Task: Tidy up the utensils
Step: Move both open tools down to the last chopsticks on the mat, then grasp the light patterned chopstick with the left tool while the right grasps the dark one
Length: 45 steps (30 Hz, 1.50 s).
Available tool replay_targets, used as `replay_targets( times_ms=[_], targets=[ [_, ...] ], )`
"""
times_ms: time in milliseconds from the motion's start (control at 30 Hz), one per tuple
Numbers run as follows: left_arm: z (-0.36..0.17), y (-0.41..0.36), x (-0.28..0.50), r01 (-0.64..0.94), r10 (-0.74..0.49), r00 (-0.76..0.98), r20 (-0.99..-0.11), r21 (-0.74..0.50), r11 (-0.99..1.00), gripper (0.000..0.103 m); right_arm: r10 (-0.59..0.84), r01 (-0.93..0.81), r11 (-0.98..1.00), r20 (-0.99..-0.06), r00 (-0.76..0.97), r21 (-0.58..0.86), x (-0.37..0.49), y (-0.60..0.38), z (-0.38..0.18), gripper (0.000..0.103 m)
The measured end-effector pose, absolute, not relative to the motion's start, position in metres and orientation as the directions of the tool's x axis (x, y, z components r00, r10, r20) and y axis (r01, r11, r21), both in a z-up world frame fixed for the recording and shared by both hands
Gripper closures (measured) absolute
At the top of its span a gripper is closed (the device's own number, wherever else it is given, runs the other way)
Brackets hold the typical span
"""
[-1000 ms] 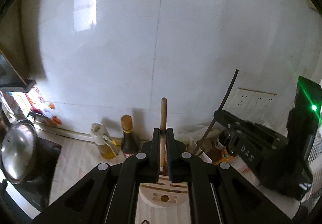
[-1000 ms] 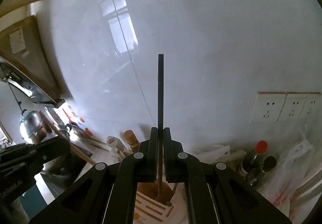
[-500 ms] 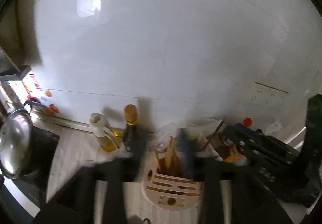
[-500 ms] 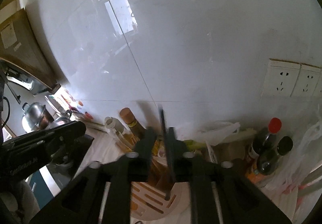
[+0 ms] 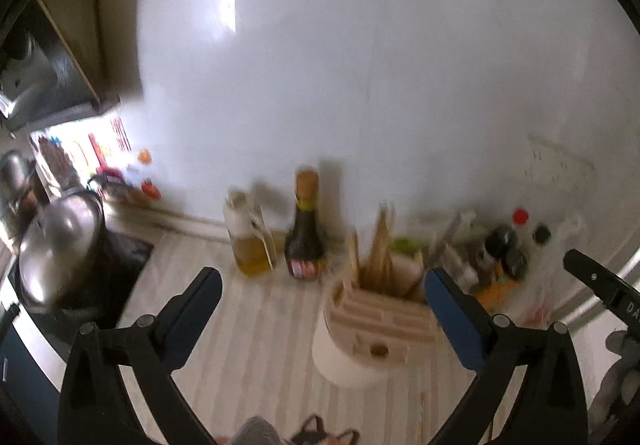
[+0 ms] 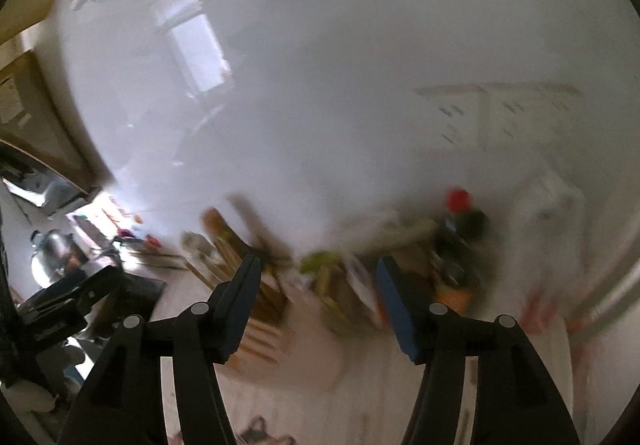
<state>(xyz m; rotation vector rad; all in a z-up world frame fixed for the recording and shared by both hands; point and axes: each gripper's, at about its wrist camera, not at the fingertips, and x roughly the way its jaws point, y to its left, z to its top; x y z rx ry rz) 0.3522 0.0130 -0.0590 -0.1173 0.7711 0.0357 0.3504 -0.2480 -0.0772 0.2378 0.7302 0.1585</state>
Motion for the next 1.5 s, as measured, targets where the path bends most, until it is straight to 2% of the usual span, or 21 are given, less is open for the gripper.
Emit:
replay_targets(
  times_ms=[333, 667, 733, 900, 967, 1133, 1200, 1233, 1300, 1333, 1400, 1467, 1500],
  targets=[
    [-0.176, -0.064, 0.321, 0.03, -0.056, 0.498, -0.865, -0.047, 0.998, 0.0, 0.074, 0.168, 0.966, -0.836, 0.545, 0.195, 0.284, -0.333, -0.199, 0.04],
    [-0.263, -0.146, 0.314, 0.135, -0.045, 0.319, -0.947, -0.001, 0.991, 0.0, 0.023, 0.258, 0.958, -0.929, 0.37, 0.126, 0.266, -0.381, -0.295, 0.04],
    [-0.281, -0.158, 0.315, 0.146, -0.047, 0.28, -0.959, -0.006, 0.989, 0.003, 0.022, 0.262, 0.958, -0.938, 0.345, 0.119, 0.266, -0.386, -0.309, 0.04],
    [-0.322, -0.181, 0.318, 0.169, -0.041, 0.172, -0.984, -0.012, 0.986, 0.039, 0.022, 0.264, 0.959, -0.953, 0.301, 0.106, 0.266, -0.391, -0.33, 0.04],
    [-0.332, -0.188, 0.318, 0.179, -0.041, 0.154, -0.987, -0.013, 0.984, 0.048, 0.022, 0.261, 0.96, -0.958, 0.284, 0.1, 0.267, -0.392, -0.339, 0.04],
    [-0.341, -0.197, 0.315, 0.198, -0.029, 0.16, -0.987, 0.003, 0.98, 0.079, 0.023, 0.252, 0.964, -0.971, 0.237, 0.084, 0.27, -0.393, -0.357, 0.04],
    [-0.342, -0.199, 0.312, 0.208, -0.034, 0.162, -0.986, 0.0, 0.978, 0.096, 0.025, 0.245, 0.966, -0.976, 0.216, 0.08, 0.27, -0.392, -0.364, 0.04],
    [-0.341, -0.199, 0.311, 0.209, -0.032, 0.161, -0.986, 0.003, 0.978, 0.097, 0.022, 0.241, 0.968, -0.978, 0.206, 0.072, 0.27, -0.391, -0.367, 0.04],
    [-0.341, -0.196, 0.31, 0.204, -0.02, 0.167, -0.986, 0.015, 0.979, 0.098, 0.012, 0.23, 0.972, -0.984, 0.18, 0.054, 0.27, -0.389, -0.374, 0.045],
    [-0.341, -0.192, 0.308, 0.197, -0.021, 0.166, -0.986, 0.012, 0.98, 0.098, 0.002, 0.223, 0.974, -0.986, 0.167, 0.04, 0.27, -0.388, -0.378, 0.058],
    [-0.341, -0.18, 0.304, 0.176, -0.008, 0.163, -0.987, 0.021, 0.984, 0.099, -0.028, 0.212, 0.977, -0.986, 0.161, 0.007, 0.268, -0.383, -0.38, 0.072],
    [-0.341, -0.167, 0.299, 0.158, 0.001, 0.159, -0.987, 0.026, 0.987, 0.099, -0.026, 0.208, 0.978, -0.986, 0.163, 0.009, 0.265, -0.38, -0.381, 0.097],
    [-0.342, -0.159, 0.296, 0.146, 0.008, 0.157, -0.988, 0.031, 0.989, 0.099, -0.009, 0.211, 0.977, -0.987, 0.16, 0.025, 0.264, -0.378, -0.381, 0.097]
  ],
)
